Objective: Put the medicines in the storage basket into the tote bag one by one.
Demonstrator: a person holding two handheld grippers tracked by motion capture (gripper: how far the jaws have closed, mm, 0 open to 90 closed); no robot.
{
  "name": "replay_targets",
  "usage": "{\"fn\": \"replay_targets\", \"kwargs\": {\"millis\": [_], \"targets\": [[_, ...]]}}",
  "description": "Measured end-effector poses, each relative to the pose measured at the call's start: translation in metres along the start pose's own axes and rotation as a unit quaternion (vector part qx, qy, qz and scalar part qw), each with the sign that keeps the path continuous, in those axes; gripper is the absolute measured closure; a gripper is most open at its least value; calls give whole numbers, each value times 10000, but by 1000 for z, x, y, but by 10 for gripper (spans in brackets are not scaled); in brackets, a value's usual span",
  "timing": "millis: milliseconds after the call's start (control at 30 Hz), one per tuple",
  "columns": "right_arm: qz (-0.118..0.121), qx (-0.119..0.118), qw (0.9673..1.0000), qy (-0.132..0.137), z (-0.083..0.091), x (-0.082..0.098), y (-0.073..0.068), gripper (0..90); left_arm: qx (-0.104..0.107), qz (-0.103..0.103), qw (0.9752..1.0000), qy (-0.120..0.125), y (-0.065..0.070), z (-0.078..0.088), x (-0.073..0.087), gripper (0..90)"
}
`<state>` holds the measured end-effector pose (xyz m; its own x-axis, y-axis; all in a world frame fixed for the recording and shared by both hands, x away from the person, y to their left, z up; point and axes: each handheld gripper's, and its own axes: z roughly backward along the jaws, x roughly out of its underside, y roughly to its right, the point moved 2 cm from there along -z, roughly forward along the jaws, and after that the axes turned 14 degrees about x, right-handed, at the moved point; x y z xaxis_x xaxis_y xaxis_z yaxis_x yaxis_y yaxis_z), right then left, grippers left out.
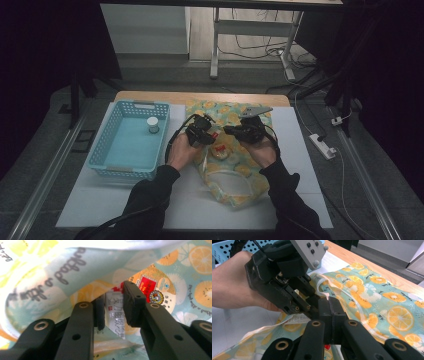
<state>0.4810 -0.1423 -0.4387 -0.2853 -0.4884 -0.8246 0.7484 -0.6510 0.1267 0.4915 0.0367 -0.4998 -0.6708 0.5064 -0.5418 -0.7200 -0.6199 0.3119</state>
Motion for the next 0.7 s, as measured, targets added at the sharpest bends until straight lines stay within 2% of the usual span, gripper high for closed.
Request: {"fn": "replay_targets", "kwargs": {"millis": [100, 267, 400, 600, 700], "targets": [[-19, 5, 10000, 26, 0, 0, 0, 900, -45, -96, 9999, 21, 3, 4, 0, 615], [-25, 8, 10000, 43, 2, -1, 1, 900, 77, -230, 9996, 107, 9, 9, 1, 510], [-33, 2, 10000, 36, 2, 0, 1, 900, 298, -350, 9986, 254, 16, 14, 4, 399], [-44, -5, 10000, 23, 1, 0, 2, 900, 515, -609, 9963, 317, 28, 25, 11, 271], [-47, -11, 10000, 18, 1, 0, 2, 900, 637, -605, 9954, 384, 32, 32, 14, 232]]}}
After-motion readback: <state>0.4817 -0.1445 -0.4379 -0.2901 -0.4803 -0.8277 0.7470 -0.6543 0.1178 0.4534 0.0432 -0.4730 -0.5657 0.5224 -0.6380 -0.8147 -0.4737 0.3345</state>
